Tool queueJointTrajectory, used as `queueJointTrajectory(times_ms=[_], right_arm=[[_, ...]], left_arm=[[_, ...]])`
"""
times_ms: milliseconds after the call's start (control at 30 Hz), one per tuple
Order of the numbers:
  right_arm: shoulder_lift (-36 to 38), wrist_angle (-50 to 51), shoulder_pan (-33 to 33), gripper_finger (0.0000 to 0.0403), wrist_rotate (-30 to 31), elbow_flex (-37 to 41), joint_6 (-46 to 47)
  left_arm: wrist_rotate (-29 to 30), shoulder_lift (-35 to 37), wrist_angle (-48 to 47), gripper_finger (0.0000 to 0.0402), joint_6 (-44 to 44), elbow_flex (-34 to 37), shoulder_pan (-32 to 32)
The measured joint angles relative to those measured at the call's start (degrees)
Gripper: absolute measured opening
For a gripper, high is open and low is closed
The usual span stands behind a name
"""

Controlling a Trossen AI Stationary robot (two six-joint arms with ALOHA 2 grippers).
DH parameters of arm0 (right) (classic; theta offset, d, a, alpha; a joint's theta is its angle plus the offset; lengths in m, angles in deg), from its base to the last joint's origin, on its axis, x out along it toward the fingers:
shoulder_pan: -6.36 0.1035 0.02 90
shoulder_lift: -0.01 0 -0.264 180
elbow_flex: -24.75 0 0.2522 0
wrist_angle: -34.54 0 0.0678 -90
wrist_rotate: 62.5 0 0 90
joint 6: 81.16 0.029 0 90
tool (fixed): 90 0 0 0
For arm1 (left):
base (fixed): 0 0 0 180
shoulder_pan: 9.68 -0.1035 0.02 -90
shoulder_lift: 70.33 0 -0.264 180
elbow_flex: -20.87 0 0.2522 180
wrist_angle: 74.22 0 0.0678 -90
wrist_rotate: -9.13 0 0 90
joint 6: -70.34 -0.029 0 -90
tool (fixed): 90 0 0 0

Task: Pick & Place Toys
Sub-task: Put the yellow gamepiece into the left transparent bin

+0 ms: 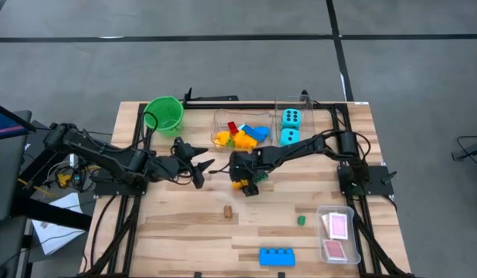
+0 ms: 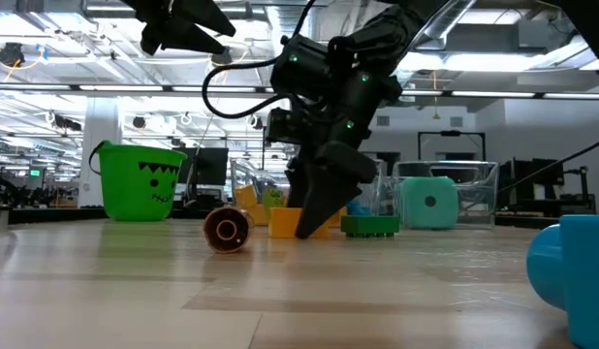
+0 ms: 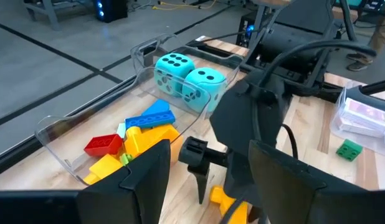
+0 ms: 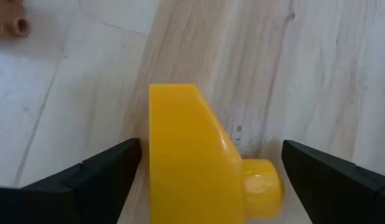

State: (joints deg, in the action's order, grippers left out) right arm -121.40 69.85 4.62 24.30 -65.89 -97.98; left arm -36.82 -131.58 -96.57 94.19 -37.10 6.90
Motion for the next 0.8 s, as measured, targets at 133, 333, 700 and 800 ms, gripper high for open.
queueJointTrajectory(times_ms=[133,333,700,800], right_arm=[[-0.3,0.5,-0.5,0.0379,-2.4,0.0,2.2],[0.0,0.9,-0.4,0.0335,-2.7,0.1,3.9],[0.5,1.8,3.3,0.0257,-1.3,0.2,9.5],[0.9,2.2,5.1,0.0257,-1.0,0.3,12.0]], left_arm=[[0.0,0.0,-0.1,0.0213,0.0,0.0,0.0],[0.0,0.0,-0.1,0.0213,0.0,0.0,0.0],[-0.1,0.0,-0.2,0.0213,0.2,0.0,0.1],[-0.1,0.0,-0.4,0.0213,0.2,0.0,0.1]])
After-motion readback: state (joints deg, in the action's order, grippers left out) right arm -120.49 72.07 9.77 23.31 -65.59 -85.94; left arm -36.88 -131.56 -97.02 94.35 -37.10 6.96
